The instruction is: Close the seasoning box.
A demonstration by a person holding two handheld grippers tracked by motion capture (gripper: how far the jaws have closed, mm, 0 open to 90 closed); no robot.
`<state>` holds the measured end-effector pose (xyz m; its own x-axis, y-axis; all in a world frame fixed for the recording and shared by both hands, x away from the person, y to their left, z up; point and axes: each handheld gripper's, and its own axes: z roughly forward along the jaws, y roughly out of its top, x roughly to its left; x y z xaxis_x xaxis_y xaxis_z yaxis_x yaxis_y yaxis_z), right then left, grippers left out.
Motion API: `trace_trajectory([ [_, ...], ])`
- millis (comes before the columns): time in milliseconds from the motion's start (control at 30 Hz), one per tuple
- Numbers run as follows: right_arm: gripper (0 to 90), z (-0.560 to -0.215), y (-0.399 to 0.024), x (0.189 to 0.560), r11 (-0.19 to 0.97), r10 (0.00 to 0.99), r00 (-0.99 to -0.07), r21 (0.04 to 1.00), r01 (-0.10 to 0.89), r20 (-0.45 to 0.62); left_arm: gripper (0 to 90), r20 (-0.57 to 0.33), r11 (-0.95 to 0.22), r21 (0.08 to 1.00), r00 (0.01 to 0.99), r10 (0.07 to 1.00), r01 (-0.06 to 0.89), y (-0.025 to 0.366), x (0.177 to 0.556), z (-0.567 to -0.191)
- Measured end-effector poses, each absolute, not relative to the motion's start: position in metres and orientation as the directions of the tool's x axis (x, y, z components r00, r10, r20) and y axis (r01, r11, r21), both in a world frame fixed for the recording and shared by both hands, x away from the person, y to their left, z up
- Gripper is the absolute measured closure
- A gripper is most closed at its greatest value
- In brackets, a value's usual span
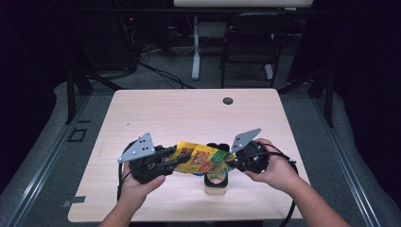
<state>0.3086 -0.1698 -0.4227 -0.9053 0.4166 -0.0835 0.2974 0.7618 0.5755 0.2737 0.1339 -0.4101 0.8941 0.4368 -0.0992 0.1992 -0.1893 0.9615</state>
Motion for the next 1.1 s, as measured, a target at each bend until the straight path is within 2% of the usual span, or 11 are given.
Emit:
trace_trajectory([
  [1100, 88.2, -0.4245, -0.1733, 0.3070, 0.769, 0.408, -0.911, 0.562, 0.305, -0.065, 72.2, -0.100, -0.206, 0.957, 0.896, 0.433, 0.206, 0.1298, 0.2760, -0.4106],
])
